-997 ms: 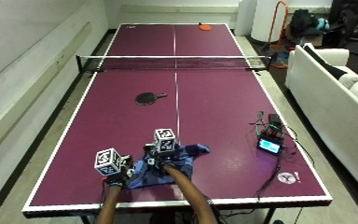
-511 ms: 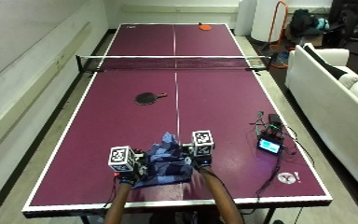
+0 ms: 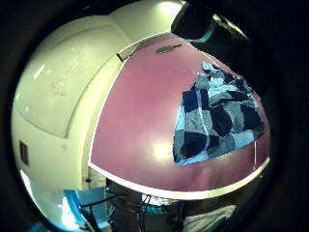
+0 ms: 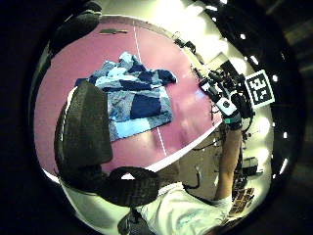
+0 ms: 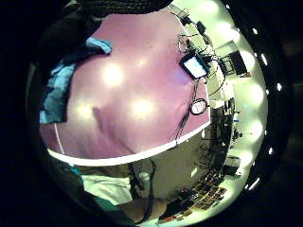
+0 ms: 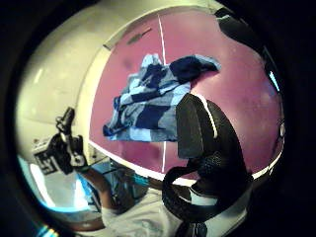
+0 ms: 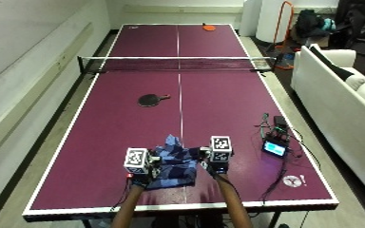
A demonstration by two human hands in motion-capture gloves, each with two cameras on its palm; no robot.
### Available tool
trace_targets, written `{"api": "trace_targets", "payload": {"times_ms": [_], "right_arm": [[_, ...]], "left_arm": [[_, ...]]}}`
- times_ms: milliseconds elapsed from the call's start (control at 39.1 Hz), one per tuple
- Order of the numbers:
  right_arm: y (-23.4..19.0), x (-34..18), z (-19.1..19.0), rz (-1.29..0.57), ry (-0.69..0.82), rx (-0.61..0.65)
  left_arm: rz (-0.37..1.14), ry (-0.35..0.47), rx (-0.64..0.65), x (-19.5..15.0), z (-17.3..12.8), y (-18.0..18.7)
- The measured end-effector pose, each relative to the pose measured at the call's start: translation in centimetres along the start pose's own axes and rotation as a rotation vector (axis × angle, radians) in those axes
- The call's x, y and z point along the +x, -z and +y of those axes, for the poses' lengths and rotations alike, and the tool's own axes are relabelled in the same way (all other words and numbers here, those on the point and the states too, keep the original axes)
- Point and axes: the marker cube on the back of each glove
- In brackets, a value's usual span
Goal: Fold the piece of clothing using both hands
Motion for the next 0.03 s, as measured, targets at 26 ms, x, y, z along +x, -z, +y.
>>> {"api": "trace_targets", "payload": {"times_ms": [26], "right_arm": [[-0.1, -0.03, 0.0, -0.005, 0.003, 0.001]], "left_arm": [[0.004, -0.002, -0.004, 0.15, 0.08, 0.1]]}}
